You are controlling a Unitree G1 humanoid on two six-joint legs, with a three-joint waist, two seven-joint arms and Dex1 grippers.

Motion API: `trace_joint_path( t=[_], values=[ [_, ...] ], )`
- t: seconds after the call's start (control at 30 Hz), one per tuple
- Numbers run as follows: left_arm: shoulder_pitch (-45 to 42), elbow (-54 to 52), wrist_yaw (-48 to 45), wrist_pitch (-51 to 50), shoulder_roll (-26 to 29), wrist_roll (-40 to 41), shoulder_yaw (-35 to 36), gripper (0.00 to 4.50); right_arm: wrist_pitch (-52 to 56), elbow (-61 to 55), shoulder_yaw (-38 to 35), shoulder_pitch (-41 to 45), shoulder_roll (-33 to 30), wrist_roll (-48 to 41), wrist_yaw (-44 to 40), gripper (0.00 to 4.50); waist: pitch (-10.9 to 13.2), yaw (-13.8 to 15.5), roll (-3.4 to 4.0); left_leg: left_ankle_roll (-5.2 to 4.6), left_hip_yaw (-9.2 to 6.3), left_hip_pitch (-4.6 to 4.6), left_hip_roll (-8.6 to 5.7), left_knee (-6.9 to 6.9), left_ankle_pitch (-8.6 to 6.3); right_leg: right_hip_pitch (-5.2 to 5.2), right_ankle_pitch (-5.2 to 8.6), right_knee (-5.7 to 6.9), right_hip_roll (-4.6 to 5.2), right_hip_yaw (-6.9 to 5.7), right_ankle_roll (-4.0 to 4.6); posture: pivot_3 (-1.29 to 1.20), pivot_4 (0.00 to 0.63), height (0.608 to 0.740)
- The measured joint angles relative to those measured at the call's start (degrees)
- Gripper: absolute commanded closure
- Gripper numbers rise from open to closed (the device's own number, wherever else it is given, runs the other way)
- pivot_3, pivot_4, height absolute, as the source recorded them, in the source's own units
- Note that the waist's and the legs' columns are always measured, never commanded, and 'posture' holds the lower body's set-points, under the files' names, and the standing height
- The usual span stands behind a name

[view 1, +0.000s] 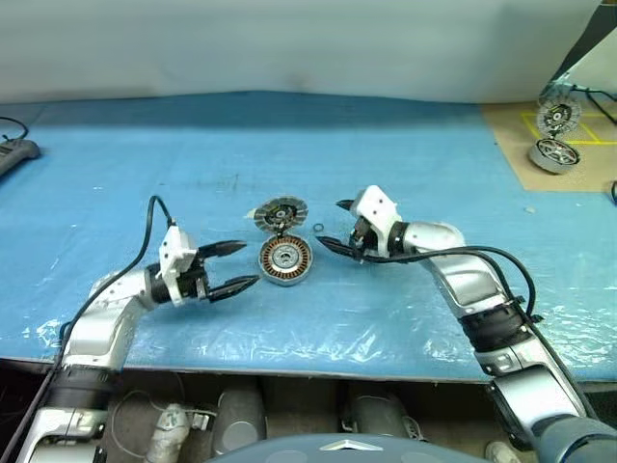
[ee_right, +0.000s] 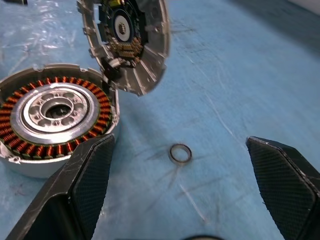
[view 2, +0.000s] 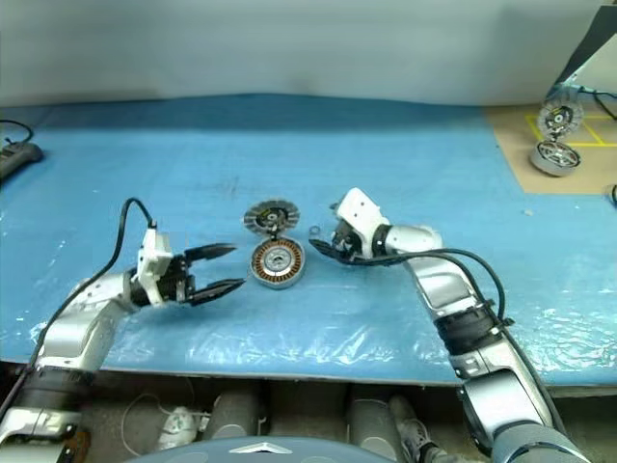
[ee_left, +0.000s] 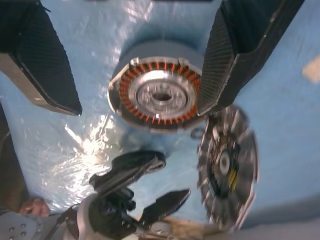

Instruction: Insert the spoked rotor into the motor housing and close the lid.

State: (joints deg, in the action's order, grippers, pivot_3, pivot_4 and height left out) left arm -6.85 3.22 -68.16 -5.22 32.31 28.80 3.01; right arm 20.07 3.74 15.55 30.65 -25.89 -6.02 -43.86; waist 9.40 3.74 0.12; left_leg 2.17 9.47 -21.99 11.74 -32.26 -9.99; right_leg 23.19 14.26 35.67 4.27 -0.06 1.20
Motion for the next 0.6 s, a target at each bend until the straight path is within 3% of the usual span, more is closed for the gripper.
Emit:
trace_joint_path(
  t=[0.13,0.43,0.6],
  values=[
    [4.26,-0.23,0.54,-0.03,-0.11,-0.05,0.17,0.59,-4.64,11.49,0.57,4.14,2.5,1.51,-1.7,0.0,0.02,0.32,-0.04,-0.01,0.0,-0.03,0.03,-0.04,0.0,-0.01,0.0,0.01,0.01,-0.02,0.01,0.0,0.15,0.74],
    [5.1,2.2,0.97,6.46,-3.23,-4.56,-2.42,0.59,-14.63,34.46,0.45,12.88,8.98,5.09,-2.23,0.0,-0.04,-0.1,-0.15,-0.02,0.03,0.07,0.05,-0.13,0.0,-0.09,-0.03,0.08,-0.06,-0.03,0.08,0.0,0.15,0.74],
    [4.39,3.37,0.09,6.89,-2.95,-4.85,-2.44,0.59,-14.62,34.9,-1.55,12.78,9.05,4.72,-3.77,0.0,-0.06,0.08,-0.19,-0.04,0.03,0.1,0.07,-0.23,-0.01,-0.14,-0.08,0.11,-0.05,-0.02,0.14,0.0,0.15,0.74]
  ],
)
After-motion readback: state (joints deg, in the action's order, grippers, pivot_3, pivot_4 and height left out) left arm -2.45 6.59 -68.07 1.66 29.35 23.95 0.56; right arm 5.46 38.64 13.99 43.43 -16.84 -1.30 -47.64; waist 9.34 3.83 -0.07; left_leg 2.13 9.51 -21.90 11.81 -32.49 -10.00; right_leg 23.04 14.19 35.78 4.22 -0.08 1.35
